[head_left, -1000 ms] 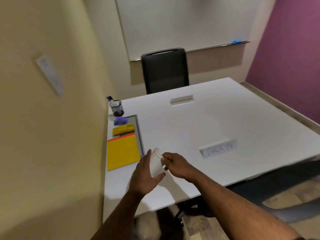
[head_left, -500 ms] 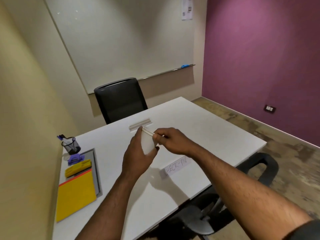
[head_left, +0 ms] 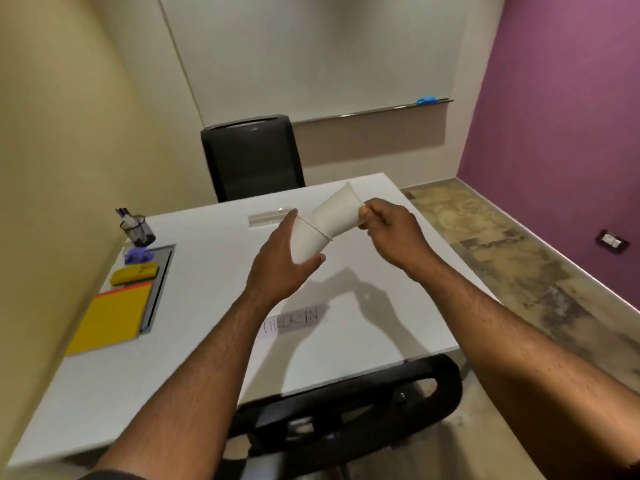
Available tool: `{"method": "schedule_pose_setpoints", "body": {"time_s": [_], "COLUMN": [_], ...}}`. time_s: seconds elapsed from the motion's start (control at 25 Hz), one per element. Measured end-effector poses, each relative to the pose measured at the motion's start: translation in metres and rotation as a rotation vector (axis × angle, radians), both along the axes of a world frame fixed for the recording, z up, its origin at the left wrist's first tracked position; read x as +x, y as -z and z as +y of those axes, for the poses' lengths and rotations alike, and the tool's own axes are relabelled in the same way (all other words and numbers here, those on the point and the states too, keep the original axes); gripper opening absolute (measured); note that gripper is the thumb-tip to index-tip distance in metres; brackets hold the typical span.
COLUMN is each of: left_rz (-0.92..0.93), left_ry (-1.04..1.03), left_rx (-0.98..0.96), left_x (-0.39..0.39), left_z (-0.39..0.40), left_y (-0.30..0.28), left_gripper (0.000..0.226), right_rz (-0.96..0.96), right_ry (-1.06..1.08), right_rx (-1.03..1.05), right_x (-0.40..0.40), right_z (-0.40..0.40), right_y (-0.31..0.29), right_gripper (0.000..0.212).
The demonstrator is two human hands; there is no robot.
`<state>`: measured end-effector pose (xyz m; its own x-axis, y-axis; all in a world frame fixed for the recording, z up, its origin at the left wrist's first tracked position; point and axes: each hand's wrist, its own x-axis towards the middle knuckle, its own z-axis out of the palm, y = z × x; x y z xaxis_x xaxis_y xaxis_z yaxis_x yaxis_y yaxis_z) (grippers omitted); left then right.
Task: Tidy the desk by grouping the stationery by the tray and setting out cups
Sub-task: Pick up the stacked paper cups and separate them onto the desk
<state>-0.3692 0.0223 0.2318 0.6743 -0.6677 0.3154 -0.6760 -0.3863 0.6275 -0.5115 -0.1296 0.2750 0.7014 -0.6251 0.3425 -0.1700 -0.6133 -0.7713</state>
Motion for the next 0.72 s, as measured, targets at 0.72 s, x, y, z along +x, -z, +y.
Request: {"method": "schedule_pose_setpoints", "body": {"time_s": [0.72], "left_rz": [0.272], "left_ry": [-0.406], "left_rx": [0.081], "left_x": [0.06], "left_z": [-0.054], "left_y": [0.106], "left_gripper": [0.086], "right_rz": [0.755], "right_ry": [-0.479], "right_rx": [-0.552], "right_x": [0.057], "right_z": [-0.096], "right_y": [0.254], "right_gripper": [0.031]}}
